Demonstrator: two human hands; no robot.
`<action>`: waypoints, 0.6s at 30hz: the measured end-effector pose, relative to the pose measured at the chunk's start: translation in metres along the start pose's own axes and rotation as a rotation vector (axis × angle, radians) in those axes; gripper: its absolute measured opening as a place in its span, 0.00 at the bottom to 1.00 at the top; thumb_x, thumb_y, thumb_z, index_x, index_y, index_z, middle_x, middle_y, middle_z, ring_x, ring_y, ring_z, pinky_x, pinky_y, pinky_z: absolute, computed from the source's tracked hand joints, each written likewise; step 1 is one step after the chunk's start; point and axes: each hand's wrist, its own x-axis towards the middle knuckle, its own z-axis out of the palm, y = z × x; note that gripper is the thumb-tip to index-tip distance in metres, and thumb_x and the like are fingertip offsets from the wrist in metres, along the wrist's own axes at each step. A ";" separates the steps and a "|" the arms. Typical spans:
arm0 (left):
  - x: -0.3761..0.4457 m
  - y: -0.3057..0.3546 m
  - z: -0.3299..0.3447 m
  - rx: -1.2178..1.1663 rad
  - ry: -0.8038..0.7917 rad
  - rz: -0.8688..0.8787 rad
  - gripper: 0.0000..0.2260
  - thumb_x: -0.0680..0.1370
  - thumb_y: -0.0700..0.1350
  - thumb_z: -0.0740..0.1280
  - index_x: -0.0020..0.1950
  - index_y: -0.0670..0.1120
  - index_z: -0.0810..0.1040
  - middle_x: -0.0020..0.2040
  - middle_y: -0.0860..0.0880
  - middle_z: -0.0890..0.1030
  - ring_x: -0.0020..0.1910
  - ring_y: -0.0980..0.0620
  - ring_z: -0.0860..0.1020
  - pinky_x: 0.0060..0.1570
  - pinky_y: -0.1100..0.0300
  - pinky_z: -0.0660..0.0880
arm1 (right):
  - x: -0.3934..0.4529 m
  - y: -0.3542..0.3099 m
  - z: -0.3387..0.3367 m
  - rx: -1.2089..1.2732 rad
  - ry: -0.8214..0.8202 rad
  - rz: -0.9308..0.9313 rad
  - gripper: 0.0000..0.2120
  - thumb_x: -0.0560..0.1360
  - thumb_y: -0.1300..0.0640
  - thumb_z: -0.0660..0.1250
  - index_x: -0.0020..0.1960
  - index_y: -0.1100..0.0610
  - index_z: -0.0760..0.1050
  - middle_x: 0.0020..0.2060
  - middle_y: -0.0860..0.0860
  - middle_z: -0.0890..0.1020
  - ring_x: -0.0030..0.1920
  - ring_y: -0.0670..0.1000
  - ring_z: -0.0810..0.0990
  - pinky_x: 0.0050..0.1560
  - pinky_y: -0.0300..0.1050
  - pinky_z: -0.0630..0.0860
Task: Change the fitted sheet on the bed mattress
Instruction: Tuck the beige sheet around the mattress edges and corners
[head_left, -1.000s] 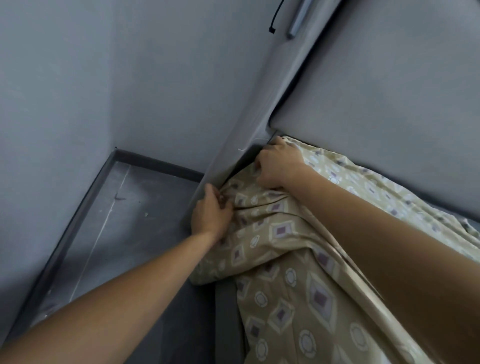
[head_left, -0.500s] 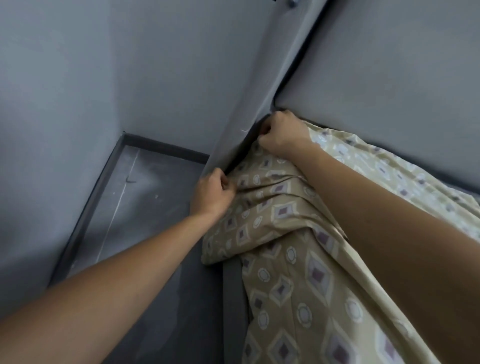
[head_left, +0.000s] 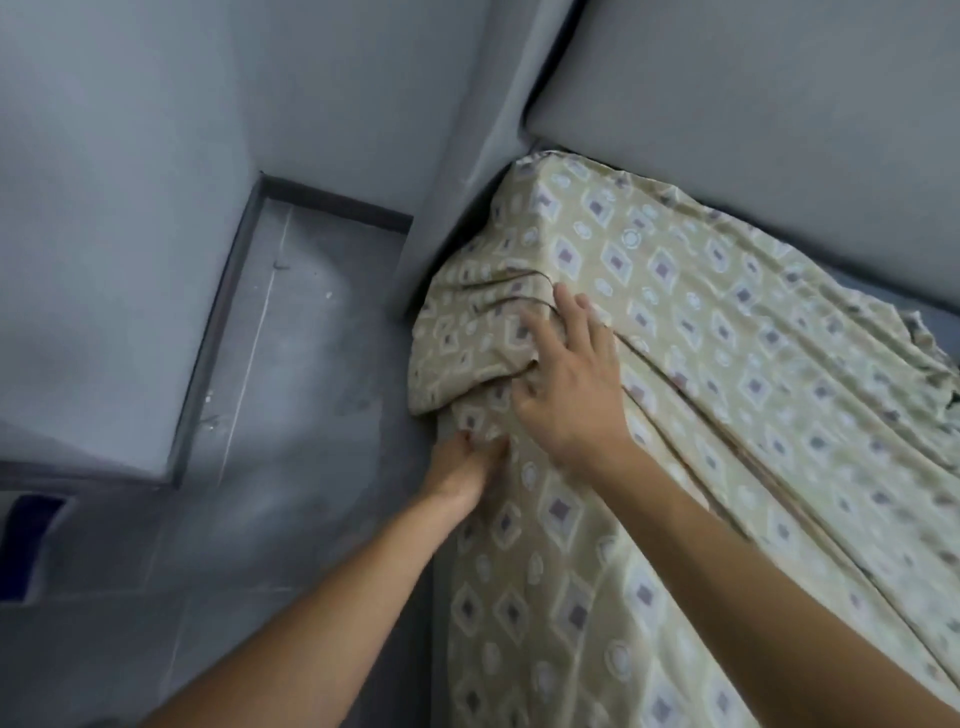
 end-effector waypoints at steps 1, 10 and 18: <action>-0.004 -0.003 0.006 0.028 0.065 0.027 0.29 0.79 0.61 0.70 0.74 0.45 0.74 0.69 0.47 0.79 0.69 0.41 0.77 0.68 0.47 0.75 | -0.009 0.000 0.005 0.012 0.028 0.008 0.36 0.73 0.53 0.65 0.80 0.44 0.63 0.85 0.52 0.53 0.85 0.57 0.47 0.83 0.61 0.49; 0.009 -0.015 0.011 -0.105 0.163 0.112 0.19 0.79 0.55 0.73 0.63 0.44 0.81 0.60 0.41 0.84 0.58 0.40 0.82 0.60 0.46 0.80 | -0.004 0.006 0.023 0.053 0.195 -0.004 0.27 0.72 0.47 0.63 0.71 0.42 0.72 0.82 0.50 0.62 0.82 0.58 0.58 0.80 0.60 0.57; 0.035 -0.062 -0.021 -0.032 0.289 0.488 0.13 0.85 0.56 0.63 0.56 0.48 0.80 0.54 0.46 0.84 0.55 0.44 0.80 0.58 0.49 0.77 | -0.006 -0.002 0.009 0.019 0.117 -0.004 0.30 0.72 0.38 0.62 0.73 0.41 0.72 0.79 0.52 0.65 0.76 0.60 0.64 0.78 0.59 0.61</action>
